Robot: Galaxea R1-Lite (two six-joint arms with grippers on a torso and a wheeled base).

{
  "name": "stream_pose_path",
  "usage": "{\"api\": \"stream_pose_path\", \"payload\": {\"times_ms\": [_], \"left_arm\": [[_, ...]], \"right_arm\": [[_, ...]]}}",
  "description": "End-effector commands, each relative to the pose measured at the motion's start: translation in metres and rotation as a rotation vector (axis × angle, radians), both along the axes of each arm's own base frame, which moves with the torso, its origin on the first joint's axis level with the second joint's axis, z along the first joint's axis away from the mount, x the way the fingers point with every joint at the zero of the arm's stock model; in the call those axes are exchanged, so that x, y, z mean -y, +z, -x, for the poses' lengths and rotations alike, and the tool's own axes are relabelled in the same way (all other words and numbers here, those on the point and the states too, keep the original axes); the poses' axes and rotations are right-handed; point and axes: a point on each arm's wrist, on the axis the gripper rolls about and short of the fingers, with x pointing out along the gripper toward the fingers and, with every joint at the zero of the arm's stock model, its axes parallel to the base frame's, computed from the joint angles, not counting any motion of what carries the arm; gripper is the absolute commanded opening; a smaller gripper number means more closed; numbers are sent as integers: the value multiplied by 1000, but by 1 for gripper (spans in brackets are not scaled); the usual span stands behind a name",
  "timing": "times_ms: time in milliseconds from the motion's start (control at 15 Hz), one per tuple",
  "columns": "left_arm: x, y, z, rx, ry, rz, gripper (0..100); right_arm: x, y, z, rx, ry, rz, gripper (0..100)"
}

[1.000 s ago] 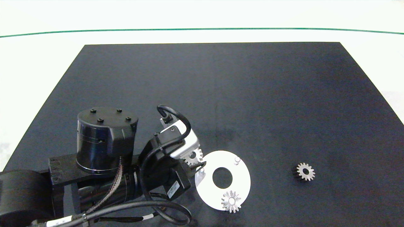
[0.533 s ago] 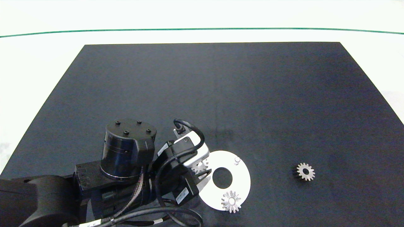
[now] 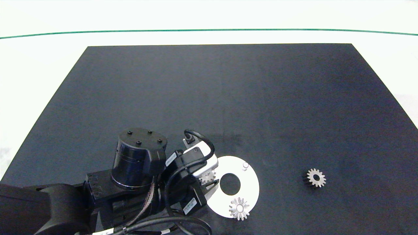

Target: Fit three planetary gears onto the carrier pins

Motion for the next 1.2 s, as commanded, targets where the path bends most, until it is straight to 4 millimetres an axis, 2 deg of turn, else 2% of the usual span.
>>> {"api": "stream_pose_path", "payload": {"times_ms": [67,400,1200], "left_arm": [[3,-5,-2,-2,-4,-5,16],[7,-12,-6,13,-3,5,16],[4,-10,-7,16,-8,14,16]], "right_arm": [[0,0,0,-5,0,2,100],[0,0,0,-2,0,2,100],[0,0,-2,-9,0,3,100]]}}
